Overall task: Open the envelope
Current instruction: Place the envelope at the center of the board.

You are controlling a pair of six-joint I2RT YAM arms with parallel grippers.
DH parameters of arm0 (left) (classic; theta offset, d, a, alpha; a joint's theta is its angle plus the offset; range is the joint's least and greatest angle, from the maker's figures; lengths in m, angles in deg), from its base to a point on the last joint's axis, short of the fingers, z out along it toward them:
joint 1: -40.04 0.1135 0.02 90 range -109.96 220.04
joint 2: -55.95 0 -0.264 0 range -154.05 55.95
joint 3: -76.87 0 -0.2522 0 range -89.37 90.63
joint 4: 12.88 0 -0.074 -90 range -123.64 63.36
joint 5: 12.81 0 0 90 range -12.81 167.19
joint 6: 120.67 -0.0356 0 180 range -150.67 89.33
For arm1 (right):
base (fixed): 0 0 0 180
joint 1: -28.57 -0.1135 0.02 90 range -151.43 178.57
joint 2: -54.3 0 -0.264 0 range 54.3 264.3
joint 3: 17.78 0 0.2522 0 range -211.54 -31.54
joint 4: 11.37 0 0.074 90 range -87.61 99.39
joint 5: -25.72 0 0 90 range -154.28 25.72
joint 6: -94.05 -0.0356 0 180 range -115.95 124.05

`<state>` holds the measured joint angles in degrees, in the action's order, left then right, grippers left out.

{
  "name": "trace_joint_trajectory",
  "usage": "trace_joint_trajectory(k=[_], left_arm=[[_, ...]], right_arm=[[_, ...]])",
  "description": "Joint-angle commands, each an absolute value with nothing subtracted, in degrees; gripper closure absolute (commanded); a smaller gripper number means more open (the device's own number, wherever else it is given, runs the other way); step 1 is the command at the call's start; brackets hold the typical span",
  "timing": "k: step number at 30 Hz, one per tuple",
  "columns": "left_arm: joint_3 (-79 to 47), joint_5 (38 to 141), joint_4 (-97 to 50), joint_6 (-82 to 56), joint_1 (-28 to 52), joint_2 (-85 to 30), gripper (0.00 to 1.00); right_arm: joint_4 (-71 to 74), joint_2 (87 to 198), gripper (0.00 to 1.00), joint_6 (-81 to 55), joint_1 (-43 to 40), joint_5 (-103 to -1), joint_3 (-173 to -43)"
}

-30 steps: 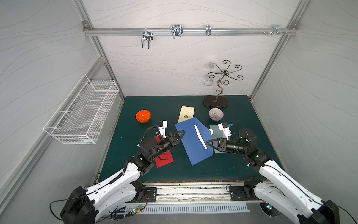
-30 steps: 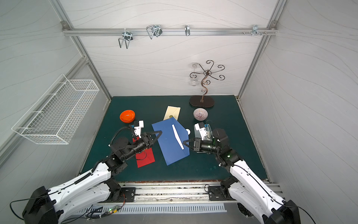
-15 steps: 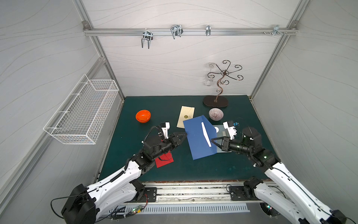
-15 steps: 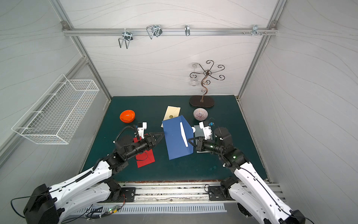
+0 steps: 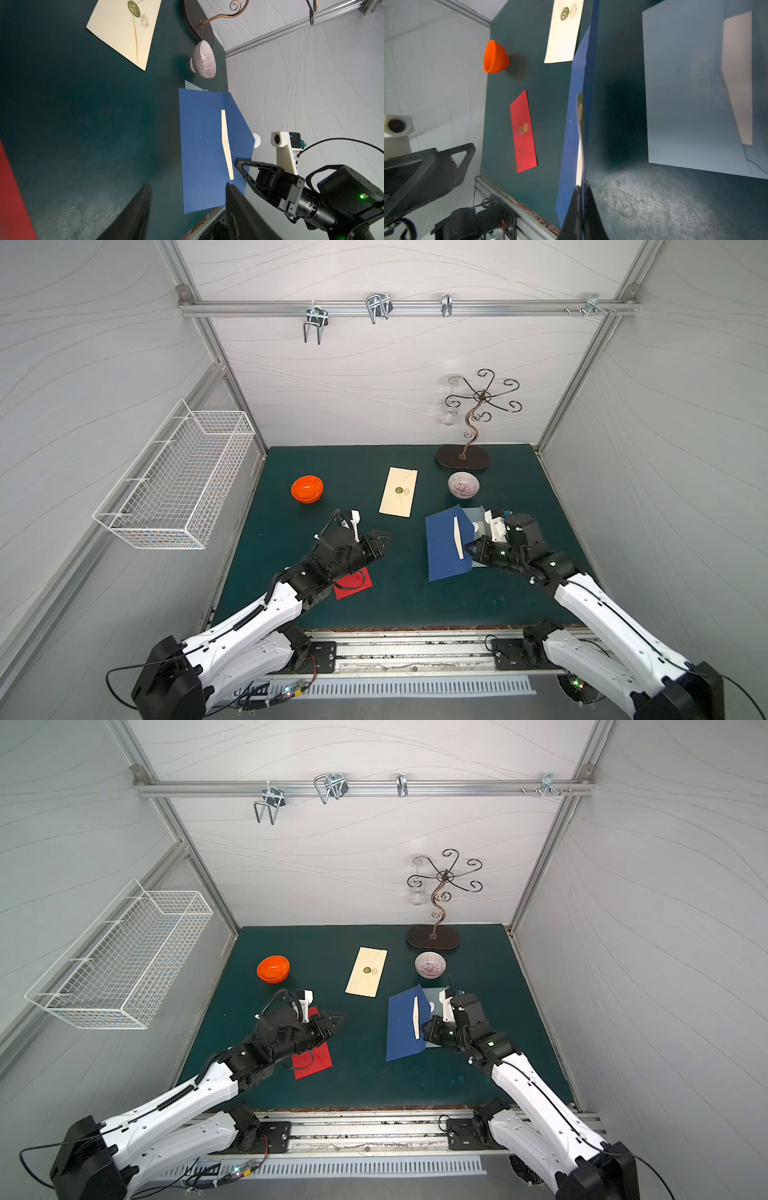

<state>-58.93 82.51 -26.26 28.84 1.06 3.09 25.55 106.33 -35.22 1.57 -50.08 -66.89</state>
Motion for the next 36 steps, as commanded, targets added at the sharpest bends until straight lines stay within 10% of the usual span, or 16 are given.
trace_joint_trajectory(k=[1, 22, 36], left_arm=[[-56.38, 80.34, -27.21, 27.52, 1.30, 3.65, 0.40], [-56.64, 80.65, -28.42, 27.35, 1.34, 3.45, 0.41], [-56.34, 81.18, -29.45, 24.75, 1.29, 3.39, 0.40]], right_arm=[[19.76, 109.85, 0.96, -37.68, 1.77, -49.85, -66.03], [11.53, 135.42, 0.91, -30.79, 0.53, -53.84, -69.97], [19.83, 122.44, 0.52, -27.83, 2.82, -52.21, -69.11]])
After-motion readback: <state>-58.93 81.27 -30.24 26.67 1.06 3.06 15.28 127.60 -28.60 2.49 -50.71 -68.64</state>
